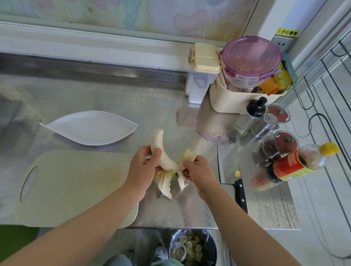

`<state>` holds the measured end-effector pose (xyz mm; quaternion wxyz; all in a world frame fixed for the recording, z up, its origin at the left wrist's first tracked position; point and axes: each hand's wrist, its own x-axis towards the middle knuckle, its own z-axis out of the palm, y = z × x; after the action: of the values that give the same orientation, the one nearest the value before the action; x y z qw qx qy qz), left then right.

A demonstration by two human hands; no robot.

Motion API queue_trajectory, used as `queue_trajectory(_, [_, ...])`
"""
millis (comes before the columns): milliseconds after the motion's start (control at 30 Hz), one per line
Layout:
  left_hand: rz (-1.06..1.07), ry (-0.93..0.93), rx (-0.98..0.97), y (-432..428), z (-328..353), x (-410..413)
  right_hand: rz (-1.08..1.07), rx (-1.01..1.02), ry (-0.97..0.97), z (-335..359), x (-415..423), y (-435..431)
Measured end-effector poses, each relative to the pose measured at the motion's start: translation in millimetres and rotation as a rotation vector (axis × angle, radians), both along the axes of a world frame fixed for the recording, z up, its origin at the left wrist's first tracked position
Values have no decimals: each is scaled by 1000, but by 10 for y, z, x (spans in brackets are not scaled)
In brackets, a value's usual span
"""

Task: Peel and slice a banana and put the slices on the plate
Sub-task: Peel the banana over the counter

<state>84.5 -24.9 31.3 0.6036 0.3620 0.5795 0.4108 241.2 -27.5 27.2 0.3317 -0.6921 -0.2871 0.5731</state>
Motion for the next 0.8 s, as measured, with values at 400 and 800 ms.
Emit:
queue_trajectory(400, [95,-65,5,-14,51,109,175,-22,64,25,5,-39])
queue_trajectory(800, [106,-118,55,-31,132,156,167,-9,57,-50,79,19])
